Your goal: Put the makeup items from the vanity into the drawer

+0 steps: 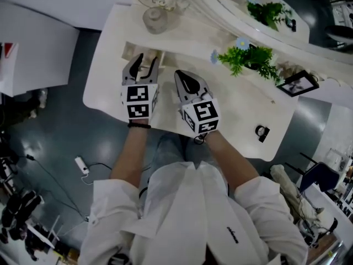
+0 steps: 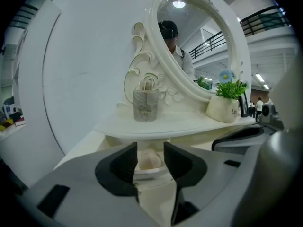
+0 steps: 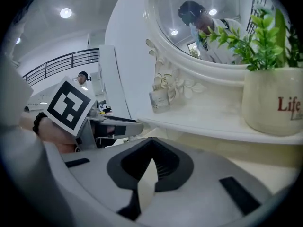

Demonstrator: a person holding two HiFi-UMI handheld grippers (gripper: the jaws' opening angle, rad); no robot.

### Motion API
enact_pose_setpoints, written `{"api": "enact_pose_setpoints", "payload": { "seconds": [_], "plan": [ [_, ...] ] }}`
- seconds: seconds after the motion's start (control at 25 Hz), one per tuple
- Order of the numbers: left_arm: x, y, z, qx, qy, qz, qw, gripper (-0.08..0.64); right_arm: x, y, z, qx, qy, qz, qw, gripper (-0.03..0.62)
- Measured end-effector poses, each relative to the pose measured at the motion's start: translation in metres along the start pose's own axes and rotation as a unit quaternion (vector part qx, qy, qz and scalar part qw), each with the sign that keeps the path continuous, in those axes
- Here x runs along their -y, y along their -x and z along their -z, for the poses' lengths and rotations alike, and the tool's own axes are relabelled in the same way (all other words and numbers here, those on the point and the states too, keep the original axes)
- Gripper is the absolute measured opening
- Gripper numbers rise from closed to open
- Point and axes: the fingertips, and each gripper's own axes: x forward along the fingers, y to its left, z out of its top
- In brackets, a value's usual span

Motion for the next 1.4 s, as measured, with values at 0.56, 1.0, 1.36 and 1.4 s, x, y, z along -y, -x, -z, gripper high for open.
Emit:
{"api": "enact_pose_setpoints", "payload": {
  "seconds": [0.56,1.0,1.36,1.4],
  "plan": [
    [0.069,0.114,-0.064,0.117,-0.043,0.059,0.9904,0.028,0.015,0.125,-0.044,0.048,-0.004,0.045,0.998,0.017],
    [0.167,0.164,-0.130,0.190,-0.055,0.142,0.9699,0.028,0.065,0.274,-0.061,0.106,-0.024,0.151,0.983,0.017],
    [0.216,0.182,-0.152,0.210,-0.071,0.172,0.9598,0.028,0.106,0.382,-0.071,0.164,-0.041,0.243,0.955,0.017],
    [0.218,0.184,-0.155,0.212,-0.073,0.172,0.9593,0.028,0.110,0.391,-0.070,0.169,-0.045,0.252,0.952,0.017]
  ]
}}
